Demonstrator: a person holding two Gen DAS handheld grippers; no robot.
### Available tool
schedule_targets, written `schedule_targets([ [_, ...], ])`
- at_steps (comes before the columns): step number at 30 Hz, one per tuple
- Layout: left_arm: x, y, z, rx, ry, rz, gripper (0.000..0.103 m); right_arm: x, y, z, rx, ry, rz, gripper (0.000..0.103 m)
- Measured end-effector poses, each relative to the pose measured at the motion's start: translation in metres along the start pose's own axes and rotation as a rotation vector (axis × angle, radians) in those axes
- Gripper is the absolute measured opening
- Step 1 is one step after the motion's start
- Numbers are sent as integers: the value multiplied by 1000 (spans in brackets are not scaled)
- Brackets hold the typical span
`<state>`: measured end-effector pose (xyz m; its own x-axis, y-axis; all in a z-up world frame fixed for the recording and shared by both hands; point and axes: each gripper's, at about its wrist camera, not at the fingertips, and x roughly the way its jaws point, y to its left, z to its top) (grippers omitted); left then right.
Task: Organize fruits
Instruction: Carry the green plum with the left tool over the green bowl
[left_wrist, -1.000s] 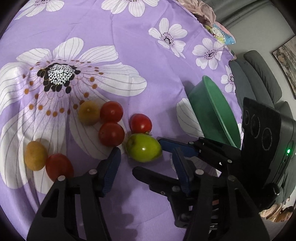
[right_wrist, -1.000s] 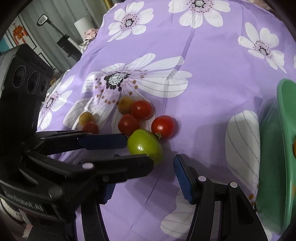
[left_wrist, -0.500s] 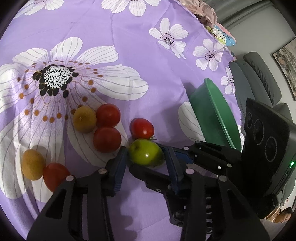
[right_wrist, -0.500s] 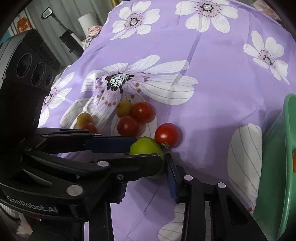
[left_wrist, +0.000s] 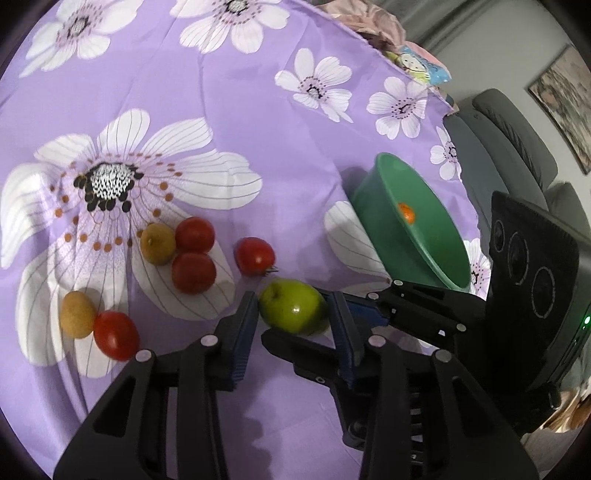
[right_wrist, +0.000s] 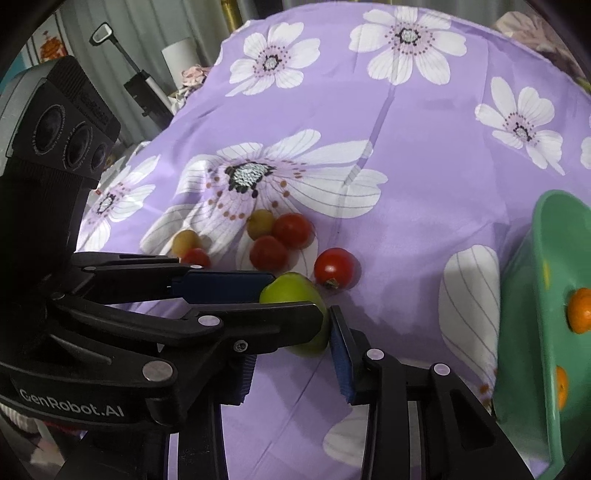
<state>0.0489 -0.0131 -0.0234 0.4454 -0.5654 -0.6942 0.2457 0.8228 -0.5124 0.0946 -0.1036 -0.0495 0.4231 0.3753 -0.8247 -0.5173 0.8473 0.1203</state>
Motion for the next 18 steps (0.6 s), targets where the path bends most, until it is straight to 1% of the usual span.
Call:
schedule_targets([
  [6,-8,-13,-6,32,-19,0,39,-19,5,-8,9,-40,-3,38],
  [18,-13,-33,-15,63,-16,3,39,-39,10,-25,34,-72,-3,38],
])
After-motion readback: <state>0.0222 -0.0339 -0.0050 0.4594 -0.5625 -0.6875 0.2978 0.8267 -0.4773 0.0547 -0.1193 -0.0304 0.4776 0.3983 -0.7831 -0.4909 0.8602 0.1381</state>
